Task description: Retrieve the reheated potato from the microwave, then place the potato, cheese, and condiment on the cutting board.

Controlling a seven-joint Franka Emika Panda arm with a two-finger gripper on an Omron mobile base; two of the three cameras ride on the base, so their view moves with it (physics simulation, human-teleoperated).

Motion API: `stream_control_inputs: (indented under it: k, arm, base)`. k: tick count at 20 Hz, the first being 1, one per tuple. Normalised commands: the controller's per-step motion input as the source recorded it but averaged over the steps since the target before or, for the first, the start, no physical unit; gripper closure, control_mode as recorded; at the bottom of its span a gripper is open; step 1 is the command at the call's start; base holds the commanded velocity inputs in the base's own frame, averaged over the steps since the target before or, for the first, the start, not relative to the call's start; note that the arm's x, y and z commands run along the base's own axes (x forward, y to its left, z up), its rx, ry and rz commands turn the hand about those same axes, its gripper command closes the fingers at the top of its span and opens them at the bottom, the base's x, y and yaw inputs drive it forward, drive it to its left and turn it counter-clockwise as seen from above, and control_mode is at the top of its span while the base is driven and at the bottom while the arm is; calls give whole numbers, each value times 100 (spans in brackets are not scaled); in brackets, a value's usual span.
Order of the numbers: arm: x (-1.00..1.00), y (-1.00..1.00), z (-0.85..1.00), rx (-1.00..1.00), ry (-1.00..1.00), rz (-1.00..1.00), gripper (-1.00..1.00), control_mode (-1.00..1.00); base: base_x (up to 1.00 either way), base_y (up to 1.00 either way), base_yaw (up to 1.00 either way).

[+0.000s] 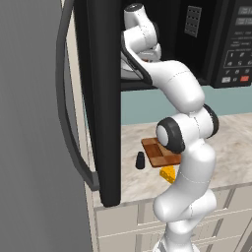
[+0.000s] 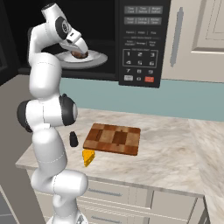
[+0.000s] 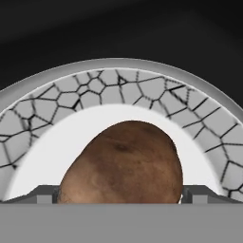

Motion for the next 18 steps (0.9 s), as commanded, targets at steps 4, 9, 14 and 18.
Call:
stream_control_inputs:
  k: [4, 9, 14, 18]
  arm:
    - [0, -2, 0, 1, 0, 0, 100, -100]
    - [-5, -6, 0, 1, 0, 0, 100, -100]
    - [-22, -8, 0, 1, 0, 0, 100, -100]
    - [-36, -4, 3, 1, -5, 3, 100, -100]
  base:
    - [0, 0, 0]
    - [0, 0, 0]
    - [0, 0, 0]
    - [0, 0, 0]
